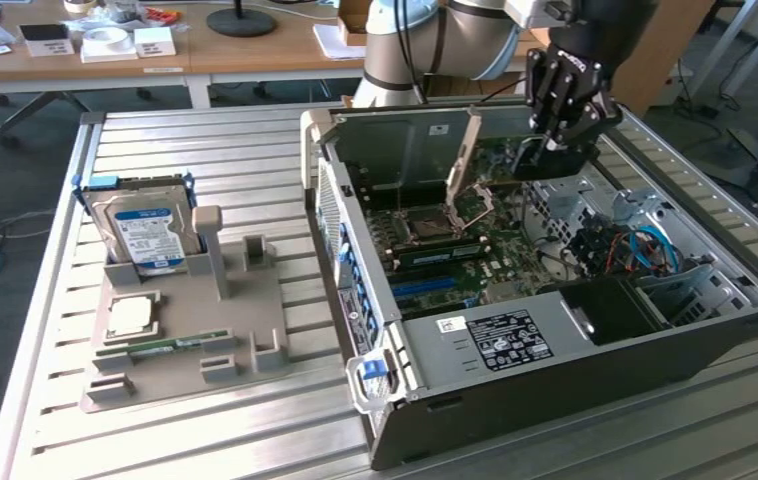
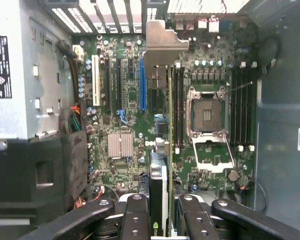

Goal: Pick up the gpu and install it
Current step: 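Insert the gpu into the slot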

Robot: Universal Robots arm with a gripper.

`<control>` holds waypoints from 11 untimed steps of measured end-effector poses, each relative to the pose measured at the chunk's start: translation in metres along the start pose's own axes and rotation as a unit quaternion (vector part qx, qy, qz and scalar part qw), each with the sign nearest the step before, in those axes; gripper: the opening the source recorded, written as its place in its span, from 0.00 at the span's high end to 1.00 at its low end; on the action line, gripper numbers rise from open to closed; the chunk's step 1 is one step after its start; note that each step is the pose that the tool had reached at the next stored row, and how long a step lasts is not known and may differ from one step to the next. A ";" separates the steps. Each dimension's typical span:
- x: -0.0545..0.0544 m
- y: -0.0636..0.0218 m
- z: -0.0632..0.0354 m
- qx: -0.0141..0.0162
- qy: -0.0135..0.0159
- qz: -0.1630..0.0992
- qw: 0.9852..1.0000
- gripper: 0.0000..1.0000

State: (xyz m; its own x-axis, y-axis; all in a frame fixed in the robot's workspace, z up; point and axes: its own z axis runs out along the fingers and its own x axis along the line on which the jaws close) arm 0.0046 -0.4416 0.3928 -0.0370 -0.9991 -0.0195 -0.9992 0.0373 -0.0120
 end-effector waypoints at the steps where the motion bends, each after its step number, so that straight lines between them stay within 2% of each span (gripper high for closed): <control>1: 0.000 0.0019 0.0002 0.000 0.000 0.000 1.000 0.73; 4: 0.000 0.0075 0.0004 0.000 0.000 0.000 1.000 0.73; 11: 0.000 0.0079 0.0005 0.000 0.000 0.000 1.000 0.73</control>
State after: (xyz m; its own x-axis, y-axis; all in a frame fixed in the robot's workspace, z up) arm -0.0033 -0.4416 0.3922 -0.0373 -0.9991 -0.0196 -0.9992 0.0376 -0.0120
